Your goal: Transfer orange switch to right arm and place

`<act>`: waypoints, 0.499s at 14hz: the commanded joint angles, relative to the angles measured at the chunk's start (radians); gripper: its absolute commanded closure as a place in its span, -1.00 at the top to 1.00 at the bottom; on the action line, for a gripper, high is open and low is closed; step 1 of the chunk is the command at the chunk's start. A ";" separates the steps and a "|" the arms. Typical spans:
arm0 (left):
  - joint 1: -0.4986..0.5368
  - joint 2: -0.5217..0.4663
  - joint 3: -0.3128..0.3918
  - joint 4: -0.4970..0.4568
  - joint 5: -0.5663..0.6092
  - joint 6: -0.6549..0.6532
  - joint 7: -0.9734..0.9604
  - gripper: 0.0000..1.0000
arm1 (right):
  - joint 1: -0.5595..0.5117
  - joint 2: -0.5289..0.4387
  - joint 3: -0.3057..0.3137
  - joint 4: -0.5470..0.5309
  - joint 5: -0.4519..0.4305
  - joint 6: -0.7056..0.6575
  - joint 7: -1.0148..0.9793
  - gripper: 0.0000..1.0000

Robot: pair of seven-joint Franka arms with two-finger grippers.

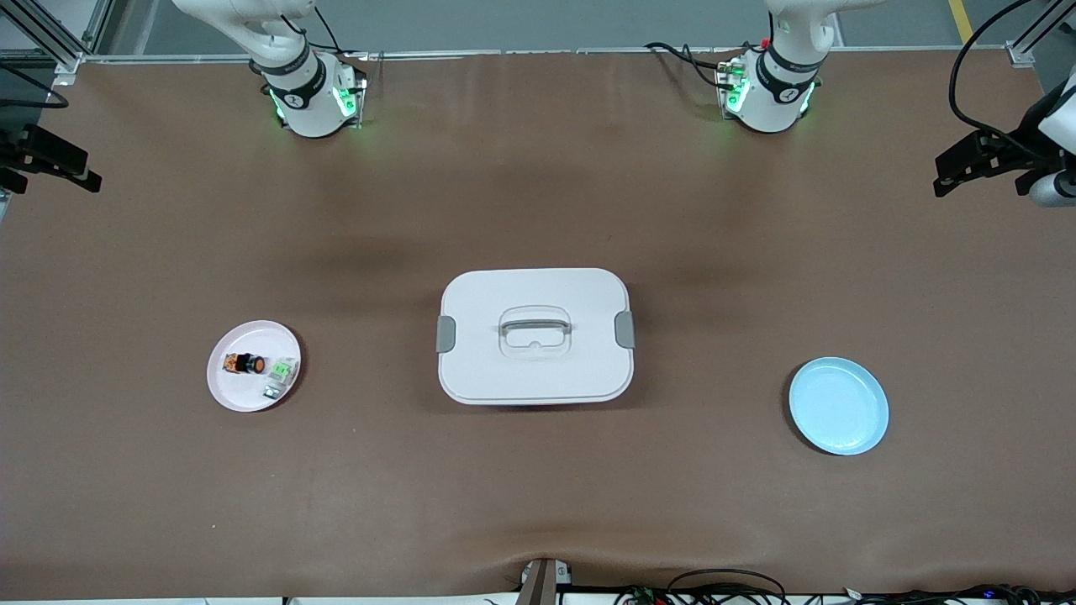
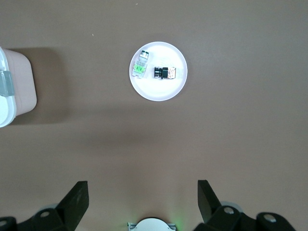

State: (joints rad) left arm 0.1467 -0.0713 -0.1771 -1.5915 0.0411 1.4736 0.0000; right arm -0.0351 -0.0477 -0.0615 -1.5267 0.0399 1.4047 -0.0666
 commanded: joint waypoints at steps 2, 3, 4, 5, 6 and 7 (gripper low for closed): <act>0.004 -0.005 -0.002 0.005 -0.012 0.004 0.017 1.00 | 0.014 -0.024 0.000 -0.041 0.009 0.045 0.037 1.00; 0.004 0.002 -0.002 0.014 -0.013 0.004 0.020 1.00 | 0.014 -0.023 0.000 -0.043 0.009 0.049 0.037 1.00; 0.005 0.005 -0.002 0.021 -0.013 0.004 0.022 1.00 | 0.014 -0.023 0.000 -0.044 0.009 0.051 0.037 1.00; 0.005 0.007 -0.002 0.028 -0.013 0.004 0.018 1.00 | 0.017 -0.023 0.000 -0.046 0.009 0.054 0.037 1.00; 0.005 0.011 -0.002 0.039 -0.013 0.004 0.018 1.00 | 0.018 -0.023 0.000 -0.050 0.009 0.060 0.037 1.00; 0.005 0.018 -0.002 0.048 -0.013 0.002 0.023 1.00 | 0.017 -0.023 0.000 -0.052 0.009 0.072 0.037 1.00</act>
State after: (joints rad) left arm 0.1466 -0.0700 -0.1773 -1.5795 0.0411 1.4779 0.0011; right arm -0.0280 -0.0479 -0.0585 -1.5496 0.0400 1.4516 -0.0490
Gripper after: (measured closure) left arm 0.000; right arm 0.000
